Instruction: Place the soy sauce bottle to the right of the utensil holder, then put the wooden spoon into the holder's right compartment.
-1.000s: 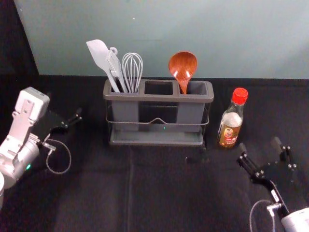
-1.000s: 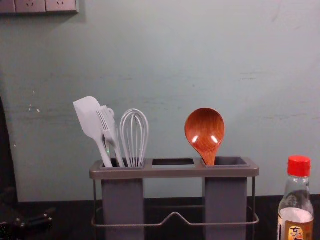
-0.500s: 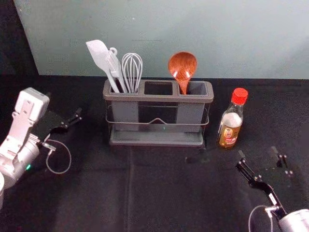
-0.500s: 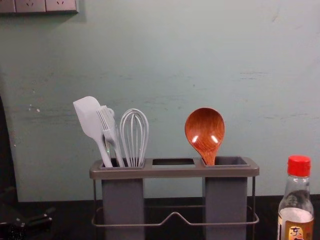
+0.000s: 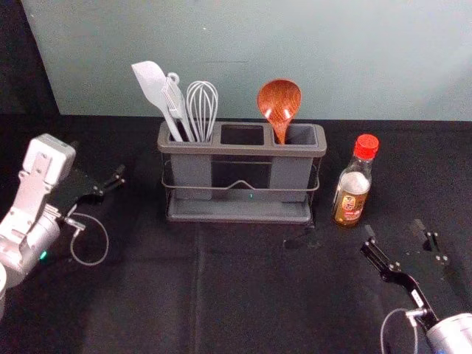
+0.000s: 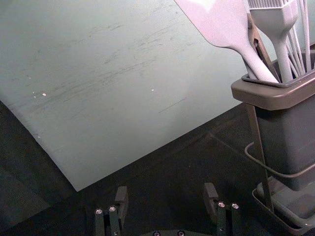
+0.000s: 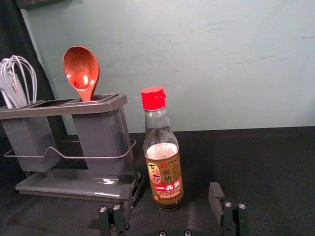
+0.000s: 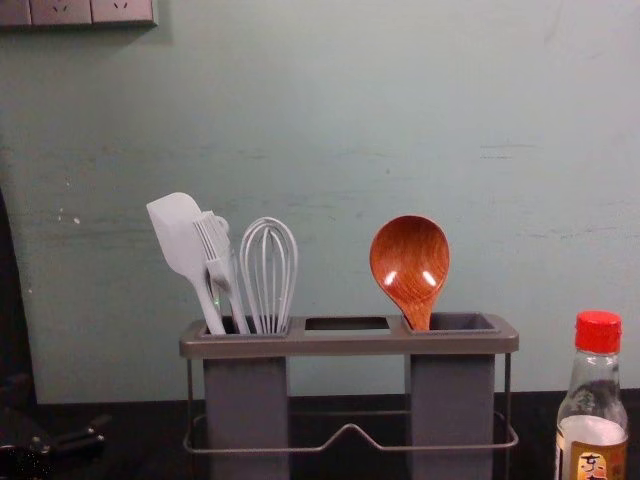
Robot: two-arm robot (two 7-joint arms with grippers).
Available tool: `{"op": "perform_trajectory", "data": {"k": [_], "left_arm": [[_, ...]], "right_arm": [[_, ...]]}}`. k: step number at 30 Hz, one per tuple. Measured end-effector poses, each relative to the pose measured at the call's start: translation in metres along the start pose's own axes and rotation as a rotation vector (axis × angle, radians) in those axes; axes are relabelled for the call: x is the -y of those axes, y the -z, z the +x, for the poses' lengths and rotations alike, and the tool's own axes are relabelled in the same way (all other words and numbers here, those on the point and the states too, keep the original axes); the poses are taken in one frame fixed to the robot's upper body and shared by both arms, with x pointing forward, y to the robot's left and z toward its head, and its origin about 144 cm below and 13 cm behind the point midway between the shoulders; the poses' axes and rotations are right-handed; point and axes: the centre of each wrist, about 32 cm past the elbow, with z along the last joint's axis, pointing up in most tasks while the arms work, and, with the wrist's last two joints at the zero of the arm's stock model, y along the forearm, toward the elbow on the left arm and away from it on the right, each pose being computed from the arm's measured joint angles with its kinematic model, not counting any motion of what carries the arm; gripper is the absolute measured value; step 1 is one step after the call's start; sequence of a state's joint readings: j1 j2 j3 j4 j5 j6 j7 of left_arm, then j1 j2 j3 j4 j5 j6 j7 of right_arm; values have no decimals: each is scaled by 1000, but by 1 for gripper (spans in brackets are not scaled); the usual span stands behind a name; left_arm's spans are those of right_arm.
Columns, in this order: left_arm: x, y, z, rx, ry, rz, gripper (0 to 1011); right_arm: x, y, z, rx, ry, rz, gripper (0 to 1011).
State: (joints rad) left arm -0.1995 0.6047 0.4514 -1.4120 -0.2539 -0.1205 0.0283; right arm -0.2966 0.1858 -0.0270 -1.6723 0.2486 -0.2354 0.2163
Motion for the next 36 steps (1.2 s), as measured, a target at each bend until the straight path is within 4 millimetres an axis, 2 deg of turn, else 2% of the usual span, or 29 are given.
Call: {"op": "perform_trajectory", "data": {"k": [36], "left_arm": [[0, 0, 0, 0, 0, 0, 1005]], "right_arm": [[1, 1, -1, 0, 1, 1, 1000]]}}
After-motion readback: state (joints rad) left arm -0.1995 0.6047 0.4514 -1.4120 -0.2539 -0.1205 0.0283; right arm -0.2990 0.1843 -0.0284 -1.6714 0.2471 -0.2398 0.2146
